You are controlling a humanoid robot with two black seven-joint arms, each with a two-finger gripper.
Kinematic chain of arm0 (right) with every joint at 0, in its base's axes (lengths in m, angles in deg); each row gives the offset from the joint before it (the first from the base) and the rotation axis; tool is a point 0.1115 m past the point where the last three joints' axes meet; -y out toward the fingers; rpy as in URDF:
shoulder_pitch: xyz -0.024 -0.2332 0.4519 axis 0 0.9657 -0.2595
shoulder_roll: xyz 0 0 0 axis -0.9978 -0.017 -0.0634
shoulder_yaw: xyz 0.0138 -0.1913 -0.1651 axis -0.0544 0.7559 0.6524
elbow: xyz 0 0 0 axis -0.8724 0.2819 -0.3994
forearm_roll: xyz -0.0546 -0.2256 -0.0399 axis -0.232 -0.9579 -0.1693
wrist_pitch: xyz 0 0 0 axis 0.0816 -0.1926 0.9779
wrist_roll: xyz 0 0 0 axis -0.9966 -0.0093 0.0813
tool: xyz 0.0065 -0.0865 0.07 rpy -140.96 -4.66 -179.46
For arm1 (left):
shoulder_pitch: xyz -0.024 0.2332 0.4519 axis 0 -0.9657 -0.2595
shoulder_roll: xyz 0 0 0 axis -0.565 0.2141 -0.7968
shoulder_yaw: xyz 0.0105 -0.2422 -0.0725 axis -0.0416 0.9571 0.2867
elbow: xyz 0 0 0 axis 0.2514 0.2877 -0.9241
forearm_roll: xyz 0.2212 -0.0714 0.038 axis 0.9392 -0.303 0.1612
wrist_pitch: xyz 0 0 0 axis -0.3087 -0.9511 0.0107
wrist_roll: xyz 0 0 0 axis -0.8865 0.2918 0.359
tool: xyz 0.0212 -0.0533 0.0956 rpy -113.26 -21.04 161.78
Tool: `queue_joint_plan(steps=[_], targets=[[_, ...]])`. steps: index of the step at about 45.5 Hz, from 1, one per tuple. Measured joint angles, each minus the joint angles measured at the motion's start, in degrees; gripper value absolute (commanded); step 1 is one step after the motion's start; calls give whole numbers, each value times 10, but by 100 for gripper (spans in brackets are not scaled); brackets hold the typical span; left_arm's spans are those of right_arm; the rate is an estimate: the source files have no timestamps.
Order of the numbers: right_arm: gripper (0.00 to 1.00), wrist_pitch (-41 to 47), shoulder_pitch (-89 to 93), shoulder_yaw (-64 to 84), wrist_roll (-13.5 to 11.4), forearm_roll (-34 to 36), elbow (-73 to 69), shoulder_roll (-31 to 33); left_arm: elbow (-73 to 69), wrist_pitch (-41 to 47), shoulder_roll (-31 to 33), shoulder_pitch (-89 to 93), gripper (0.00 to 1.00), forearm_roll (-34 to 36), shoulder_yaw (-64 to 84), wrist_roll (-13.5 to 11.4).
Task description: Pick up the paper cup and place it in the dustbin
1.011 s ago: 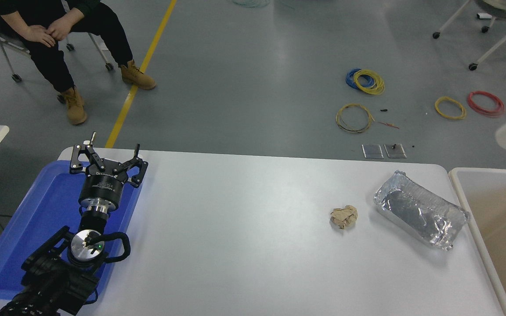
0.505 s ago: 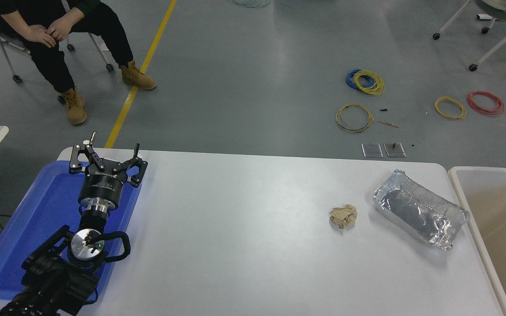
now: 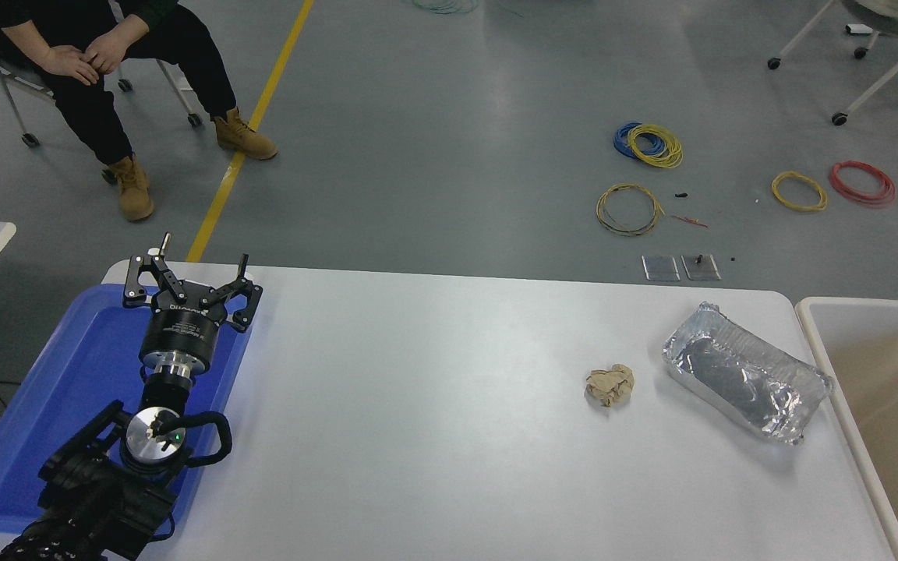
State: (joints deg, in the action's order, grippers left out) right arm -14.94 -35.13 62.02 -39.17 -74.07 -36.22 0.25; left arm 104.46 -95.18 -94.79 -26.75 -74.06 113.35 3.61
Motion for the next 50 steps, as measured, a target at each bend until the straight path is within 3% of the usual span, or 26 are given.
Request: queue_joint_plan(steps=[37, 42, 50], targets=[[0, -64, 97, -93, -6, 1, 6, -60, 0, 0, 0, 0, 100, 0, 0, 0], [28, -65, 98, -94, -6, 1, 6, -61, 0, 0, 0, 1, 100, 0, 0, -1], [63, -74, 100, -95, -6, 1, 6, -62, 0, 0, 0, 1, 100, 0, 0, -1]])
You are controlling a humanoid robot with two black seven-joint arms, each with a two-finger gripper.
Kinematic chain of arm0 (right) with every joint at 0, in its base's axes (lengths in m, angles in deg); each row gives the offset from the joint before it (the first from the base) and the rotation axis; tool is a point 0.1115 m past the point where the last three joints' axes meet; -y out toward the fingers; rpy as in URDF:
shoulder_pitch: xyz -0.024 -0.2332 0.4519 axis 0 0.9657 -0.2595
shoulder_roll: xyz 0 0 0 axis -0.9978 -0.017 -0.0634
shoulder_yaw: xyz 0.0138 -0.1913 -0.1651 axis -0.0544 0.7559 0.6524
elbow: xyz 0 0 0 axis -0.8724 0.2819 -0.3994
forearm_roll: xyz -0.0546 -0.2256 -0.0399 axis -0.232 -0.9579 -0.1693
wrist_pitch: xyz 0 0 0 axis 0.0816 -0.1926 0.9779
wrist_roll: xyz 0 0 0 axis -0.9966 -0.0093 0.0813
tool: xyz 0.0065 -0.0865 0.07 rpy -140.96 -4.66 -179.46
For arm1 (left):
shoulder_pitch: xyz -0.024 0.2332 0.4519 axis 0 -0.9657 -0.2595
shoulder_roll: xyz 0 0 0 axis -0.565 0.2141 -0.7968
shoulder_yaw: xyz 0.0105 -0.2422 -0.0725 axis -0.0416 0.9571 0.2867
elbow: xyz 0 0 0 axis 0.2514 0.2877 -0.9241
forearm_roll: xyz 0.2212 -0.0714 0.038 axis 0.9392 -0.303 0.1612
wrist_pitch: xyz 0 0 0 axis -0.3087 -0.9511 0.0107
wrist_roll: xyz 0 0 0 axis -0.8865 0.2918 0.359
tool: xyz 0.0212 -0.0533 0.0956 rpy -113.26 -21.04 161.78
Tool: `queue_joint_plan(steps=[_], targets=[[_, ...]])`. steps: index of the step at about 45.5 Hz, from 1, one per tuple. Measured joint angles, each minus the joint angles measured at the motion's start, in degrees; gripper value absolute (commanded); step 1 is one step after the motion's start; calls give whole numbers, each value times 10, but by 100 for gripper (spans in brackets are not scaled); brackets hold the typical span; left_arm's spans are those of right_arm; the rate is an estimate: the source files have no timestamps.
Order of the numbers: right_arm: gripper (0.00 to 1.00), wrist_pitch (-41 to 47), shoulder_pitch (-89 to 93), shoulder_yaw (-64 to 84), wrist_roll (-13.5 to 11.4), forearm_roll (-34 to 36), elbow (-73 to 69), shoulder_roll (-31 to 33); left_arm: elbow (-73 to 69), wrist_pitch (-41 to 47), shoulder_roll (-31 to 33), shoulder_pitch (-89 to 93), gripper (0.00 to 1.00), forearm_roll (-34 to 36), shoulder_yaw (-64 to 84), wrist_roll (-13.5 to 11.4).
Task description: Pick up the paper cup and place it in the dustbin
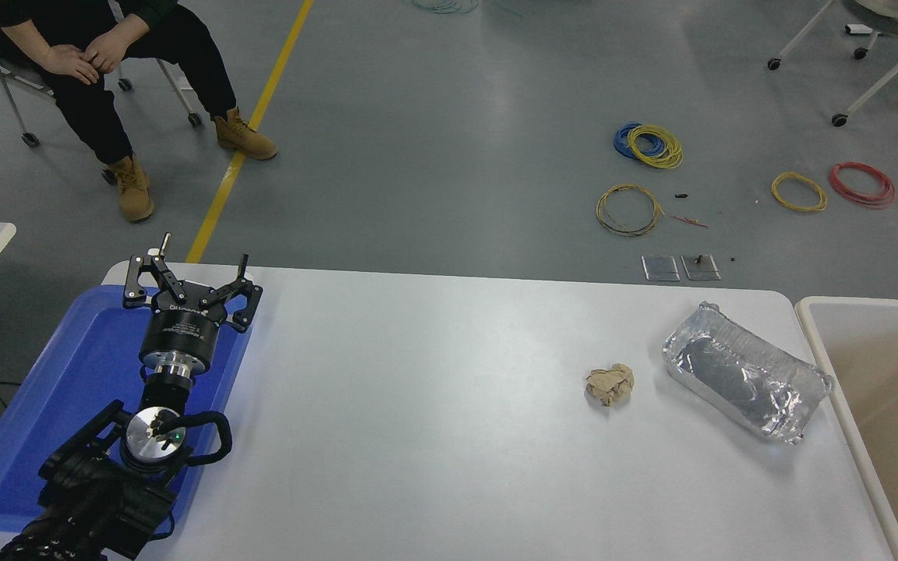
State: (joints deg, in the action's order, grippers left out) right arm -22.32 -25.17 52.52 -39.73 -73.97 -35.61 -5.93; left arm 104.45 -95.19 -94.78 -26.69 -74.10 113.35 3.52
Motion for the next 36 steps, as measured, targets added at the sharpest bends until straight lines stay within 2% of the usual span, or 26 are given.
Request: queue_joint_plan(steps=[5, 7, 25, 36], targets=[[91, -8, 0, 0, 0, 0, 0, 0, 0, 0, 0, 0, 100, 0, 0, 0], [98, -11, 1, 0, 1, 0, 0, 0, 0, 0, 0, 0, 100, 0, 0, 0], [100, -29, -16, 3, 2, 0, -14, 7, 0, 0, 0, 0, 100, 0, 0, 0], [100, -30, -84, 30, 2, -2, -87, 58, 0, 0, 0, 0, 100, 0, 0, 0]])
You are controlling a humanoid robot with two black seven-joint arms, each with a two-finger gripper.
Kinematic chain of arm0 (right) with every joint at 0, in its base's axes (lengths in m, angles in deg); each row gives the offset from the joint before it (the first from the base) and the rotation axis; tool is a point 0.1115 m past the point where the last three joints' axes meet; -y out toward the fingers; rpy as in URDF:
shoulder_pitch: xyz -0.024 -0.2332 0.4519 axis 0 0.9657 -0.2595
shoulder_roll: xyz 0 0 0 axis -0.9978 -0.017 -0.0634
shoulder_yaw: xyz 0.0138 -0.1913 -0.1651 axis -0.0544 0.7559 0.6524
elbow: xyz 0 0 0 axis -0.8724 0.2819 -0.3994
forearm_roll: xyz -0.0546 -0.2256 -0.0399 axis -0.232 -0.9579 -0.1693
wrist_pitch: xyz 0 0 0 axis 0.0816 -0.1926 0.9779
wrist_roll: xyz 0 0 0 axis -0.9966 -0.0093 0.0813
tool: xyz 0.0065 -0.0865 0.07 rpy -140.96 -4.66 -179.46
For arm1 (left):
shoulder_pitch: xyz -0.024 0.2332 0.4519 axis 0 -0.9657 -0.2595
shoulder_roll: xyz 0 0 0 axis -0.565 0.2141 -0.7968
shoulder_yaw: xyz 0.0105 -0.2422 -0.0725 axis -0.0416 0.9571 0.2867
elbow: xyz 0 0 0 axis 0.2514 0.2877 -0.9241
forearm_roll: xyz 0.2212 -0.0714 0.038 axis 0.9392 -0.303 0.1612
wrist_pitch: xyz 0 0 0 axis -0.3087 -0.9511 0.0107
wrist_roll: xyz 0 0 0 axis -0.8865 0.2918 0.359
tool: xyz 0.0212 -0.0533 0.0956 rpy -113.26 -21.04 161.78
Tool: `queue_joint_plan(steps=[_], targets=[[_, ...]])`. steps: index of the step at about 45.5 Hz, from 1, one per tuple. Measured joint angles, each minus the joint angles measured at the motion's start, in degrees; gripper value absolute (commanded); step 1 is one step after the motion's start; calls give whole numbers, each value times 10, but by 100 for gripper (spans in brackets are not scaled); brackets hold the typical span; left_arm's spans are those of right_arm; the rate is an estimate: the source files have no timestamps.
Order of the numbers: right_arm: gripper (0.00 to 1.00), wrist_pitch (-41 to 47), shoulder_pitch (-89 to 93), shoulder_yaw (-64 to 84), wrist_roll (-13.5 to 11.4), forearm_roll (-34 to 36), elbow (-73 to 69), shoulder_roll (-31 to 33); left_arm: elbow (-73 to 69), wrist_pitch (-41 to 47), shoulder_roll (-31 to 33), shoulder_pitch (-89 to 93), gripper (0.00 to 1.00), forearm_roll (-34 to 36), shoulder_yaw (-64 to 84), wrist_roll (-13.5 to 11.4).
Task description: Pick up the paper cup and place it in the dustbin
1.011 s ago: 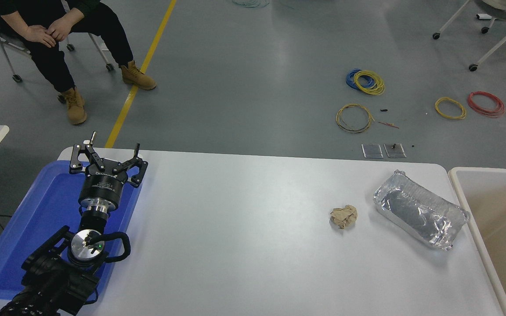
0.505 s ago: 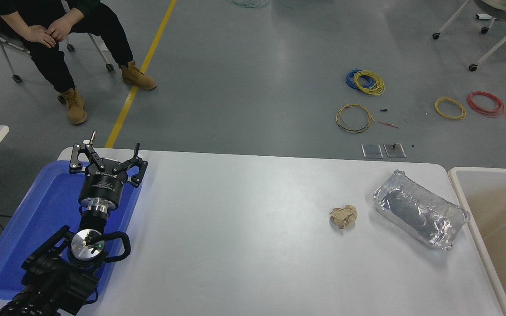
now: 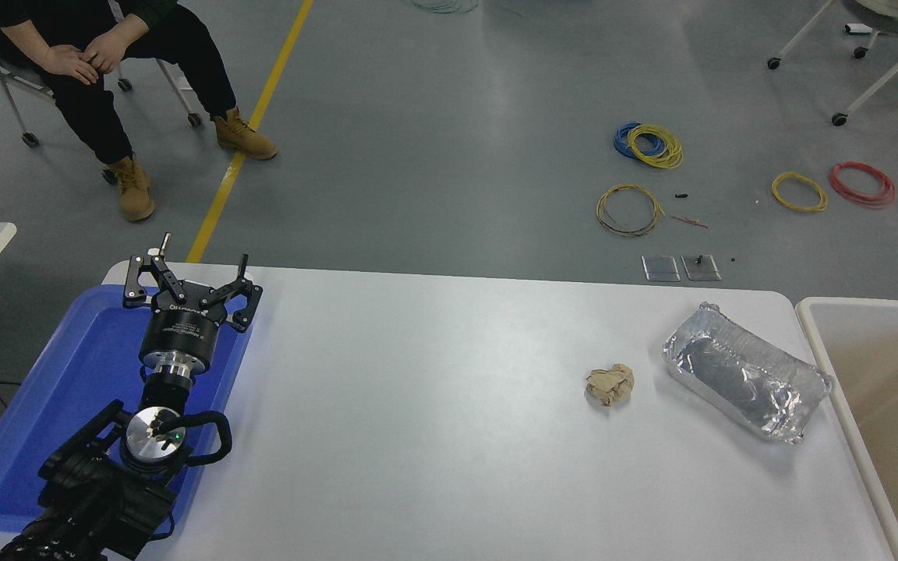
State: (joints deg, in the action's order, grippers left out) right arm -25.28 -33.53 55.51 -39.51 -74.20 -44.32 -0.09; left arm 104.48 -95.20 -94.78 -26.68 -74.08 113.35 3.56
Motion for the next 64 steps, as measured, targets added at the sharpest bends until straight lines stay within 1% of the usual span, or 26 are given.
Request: queue_joint_plan(steps=[12, 21, 29, 38, 46, 53, 64], targets=[[100, 0, -136, 128, 0, -1, -111, 46, 0, 0, 0, 0, 100, 0, 0, 0], [100, 14, -259, 217, 0, -3, -187, 59, 0, 0, 0, 0, 100, 0, 0, 0], [100, 71, -372, 263, 0, -5, -240, 62, 0, 0, 0, 0, 100, 0, 0, 1], [100, 158, -471, 287, 0, -9, -271, 55, 0, 0, 0, 0, 100, 0, 0, 1], [100, 229, -549, 321, 0, -29, -325, 51, 0, 0, 0, 0, 100, 1, 0, 1], [100, 260, -617, 365, 0, -41, -404, 49, 0, 0, 0, 0, 100, 1, 0, 1], [100, 281, -693, 398, 0, -48, -520, 42, 0, 0, 0, -1, 100, 1, 0, 1]])
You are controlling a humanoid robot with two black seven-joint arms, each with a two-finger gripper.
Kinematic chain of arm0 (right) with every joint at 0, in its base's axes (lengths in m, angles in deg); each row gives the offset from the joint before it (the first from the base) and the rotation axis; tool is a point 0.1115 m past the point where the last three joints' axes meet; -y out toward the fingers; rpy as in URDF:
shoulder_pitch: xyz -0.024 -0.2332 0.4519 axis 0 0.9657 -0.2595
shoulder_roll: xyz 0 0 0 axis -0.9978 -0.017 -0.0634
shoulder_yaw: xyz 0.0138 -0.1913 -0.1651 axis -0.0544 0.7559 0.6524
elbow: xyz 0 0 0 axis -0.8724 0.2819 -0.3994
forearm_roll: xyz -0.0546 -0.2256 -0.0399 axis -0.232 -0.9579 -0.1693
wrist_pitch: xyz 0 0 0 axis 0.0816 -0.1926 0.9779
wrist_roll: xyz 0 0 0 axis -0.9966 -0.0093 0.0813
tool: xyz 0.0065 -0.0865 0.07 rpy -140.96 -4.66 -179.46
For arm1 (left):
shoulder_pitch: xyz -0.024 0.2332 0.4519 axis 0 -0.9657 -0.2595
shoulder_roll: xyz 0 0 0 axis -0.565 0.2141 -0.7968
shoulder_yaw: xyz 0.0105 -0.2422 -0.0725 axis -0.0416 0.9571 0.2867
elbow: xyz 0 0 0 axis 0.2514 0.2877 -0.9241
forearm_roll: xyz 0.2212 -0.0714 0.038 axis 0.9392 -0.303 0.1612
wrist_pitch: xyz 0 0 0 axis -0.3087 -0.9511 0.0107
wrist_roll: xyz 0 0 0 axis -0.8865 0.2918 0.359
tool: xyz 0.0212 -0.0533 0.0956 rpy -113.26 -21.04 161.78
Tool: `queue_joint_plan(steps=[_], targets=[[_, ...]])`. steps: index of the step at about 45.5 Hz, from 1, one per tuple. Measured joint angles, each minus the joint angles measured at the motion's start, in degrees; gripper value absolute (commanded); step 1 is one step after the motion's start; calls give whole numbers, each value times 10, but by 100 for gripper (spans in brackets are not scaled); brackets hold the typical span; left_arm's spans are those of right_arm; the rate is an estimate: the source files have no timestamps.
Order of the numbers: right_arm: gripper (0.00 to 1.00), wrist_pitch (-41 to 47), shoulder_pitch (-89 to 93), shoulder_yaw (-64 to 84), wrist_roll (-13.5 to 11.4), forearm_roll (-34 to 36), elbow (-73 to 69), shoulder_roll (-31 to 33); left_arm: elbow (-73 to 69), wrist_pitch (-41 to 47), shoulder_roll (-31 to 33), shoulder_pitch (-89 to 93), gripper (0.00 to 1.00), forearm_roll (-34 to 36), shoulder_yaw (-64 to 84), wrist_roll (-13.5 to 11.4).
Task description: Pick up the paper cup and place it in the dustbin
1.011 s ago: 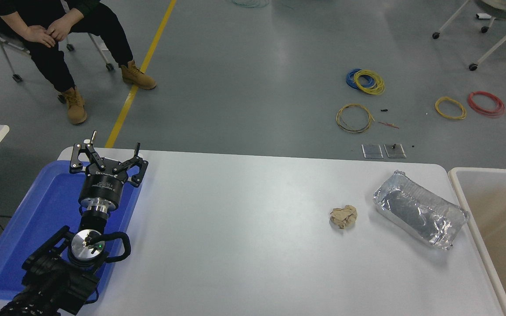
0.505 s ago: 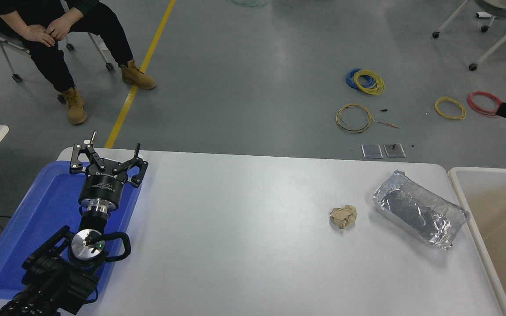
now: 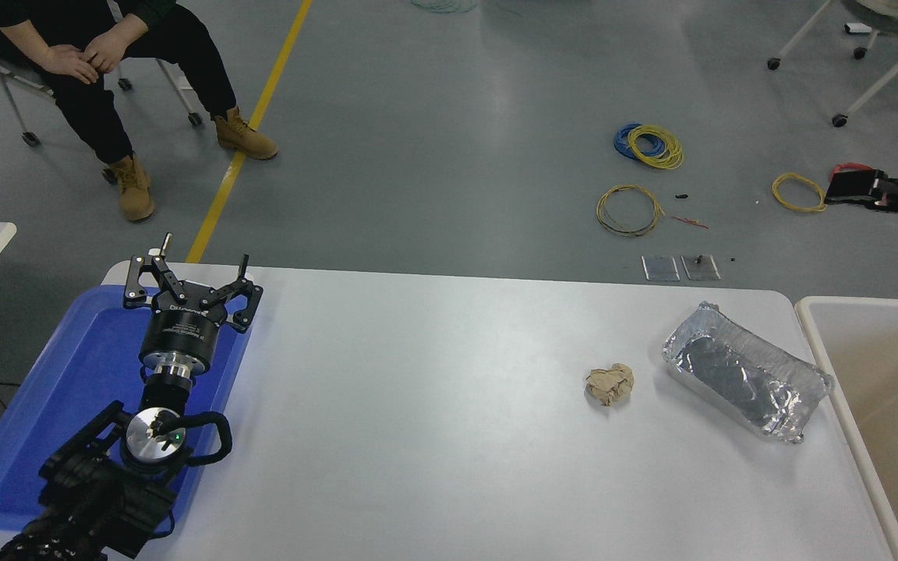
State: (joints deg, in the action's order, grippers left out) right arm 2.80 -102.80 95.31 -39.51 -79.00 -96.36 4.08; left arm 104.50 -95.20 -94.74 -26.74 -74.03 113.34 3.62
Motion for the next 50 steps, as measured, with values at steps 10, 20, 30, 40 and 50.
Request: queue_joint_plan(steps=[10, 20, 30, 40, 50], targets=[[100, 31, -46, 13, 0, -24, -85, -12, 0, 0, 0, 0, 100, 0, 0, 0], [100, 53, -76, 32, 0, -41, -142, -42, 0, 0, 0, 0, 100, 0, 0, 0], [100, 69, -95, 40, 0, -45, -173, -71, 0, 0, 0, 0, 100, 0, 0, 0], [100, 95, -116, 43, -1, -32, -193, -88, 0, 0, 0, 0, 100, 0, 0, 0], [100, 125, -125, 45, -5, -3, -202, -99, 0, 0, 0, 0, 100, 0, 0, 0]])
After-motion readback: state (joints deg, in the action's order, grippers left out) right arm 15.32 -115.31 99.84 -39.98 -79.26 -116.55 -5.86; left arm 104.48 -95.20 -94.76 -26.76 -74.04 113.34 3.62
